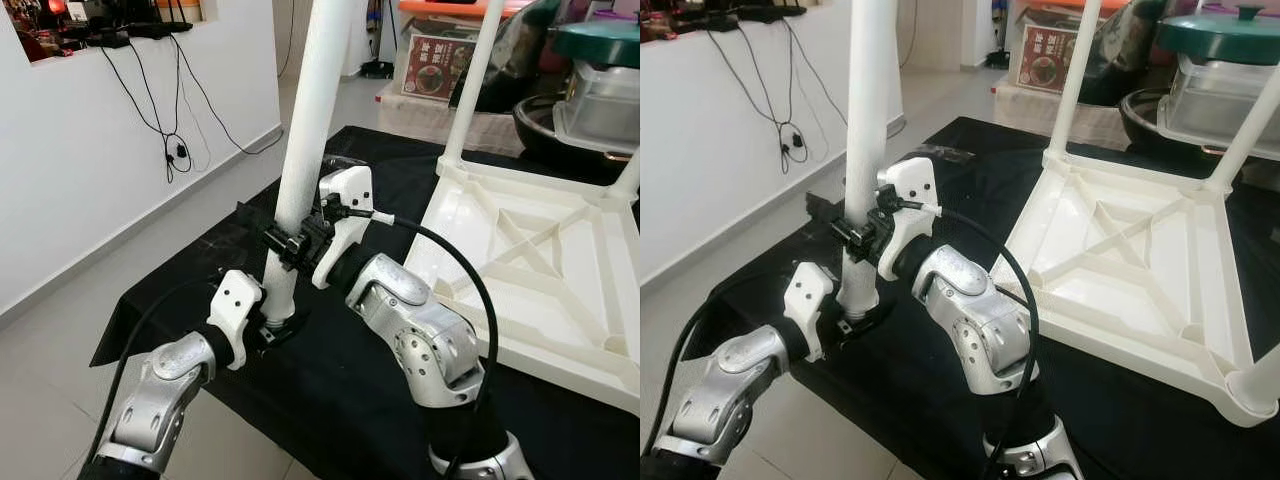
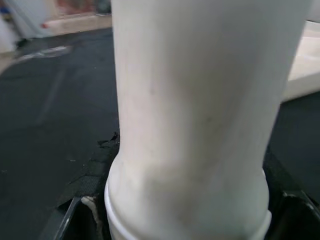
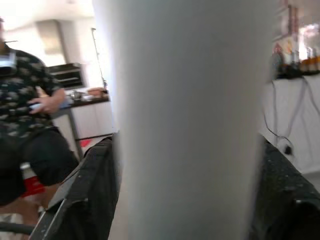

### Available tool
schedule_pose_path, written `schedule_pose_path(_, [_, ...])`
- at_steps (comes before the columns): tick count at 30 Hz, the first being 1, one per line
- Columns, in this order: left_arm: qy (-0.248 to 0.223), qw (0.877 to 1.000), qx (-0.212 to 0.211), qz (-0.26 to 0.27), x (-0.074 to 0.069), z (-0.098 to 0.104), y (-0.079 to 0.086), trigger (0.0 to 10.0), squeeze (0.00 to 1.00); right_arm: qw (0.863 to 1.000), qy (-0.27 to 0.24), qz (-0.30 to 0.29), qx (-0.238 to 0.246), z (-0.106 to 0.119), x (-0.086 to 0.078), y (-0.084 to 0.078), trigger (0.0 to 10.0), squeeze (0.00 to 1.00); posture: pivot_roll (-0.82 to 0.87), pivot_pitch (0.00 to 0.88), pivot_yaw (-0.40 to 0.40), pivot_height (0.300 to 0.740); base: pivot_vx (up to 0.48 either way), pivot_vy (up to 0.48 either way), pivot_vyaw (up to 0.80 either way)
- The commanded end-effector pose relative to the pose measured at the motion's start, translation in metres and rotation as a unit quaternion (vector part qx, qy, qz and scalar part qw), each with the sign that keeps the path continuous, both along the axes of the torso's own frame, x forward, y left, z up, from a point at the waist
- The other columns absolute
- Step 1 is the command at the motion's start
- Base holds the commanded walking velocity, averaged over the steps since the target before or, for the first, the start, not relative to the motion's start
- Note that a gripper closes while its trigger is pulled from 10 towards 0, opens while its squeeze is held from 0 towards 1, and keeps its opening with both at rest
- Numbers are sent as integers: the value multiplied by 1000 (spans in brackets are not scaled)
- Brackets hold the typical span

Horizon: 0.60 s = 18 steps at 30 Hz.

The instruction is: Building children table

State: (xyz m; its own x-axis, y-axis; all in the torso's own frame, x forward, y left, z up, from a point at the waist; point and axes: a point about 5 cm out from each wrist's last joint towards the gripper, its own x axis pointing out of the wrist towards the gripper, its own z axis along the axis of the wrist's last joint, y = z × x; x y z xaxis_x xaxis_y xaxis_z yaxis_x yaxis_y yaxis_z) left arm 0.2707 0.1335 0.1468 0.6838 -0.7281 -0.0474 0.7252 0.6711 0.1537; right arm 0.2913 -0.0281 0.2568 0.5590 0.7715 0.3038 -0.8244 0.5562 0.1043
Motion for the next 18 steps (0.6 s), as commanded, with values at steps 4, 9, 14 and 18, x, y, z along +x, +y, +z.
schedule_pose_path(4, [33, 994, 39, -99, -32, -7, -3, 10000, 0, 997, -24, 73, 15, 4, -5, -7, 10000, 0, 73, 0, -2, 740, 0, 0, 0])
schedule_pose_path(9, [61, 985, 80, -142, -51, -12, 7, 10000, 0, 989, -34, 142, -27, -6, -13, -11, 10000, 0, 86, 0, -9, 740, 0, 0, 0])
schedule_pose_path(14, [75, 981, 101, -147, -55, -13, 17, 10000, 0, 980, -32, 191, -48, -14, -20, -14, 6078, 0, 89, 0, -12, 740, 0, 0, 0])
schedule_pose_path(18, [82, 980, 112, -145, -54, -13, 23, 10000, 0, 969, -12, 240, -48, -24, -29, -18, 0, 0, 87, 0, -9, 740, 0, 0, 0])
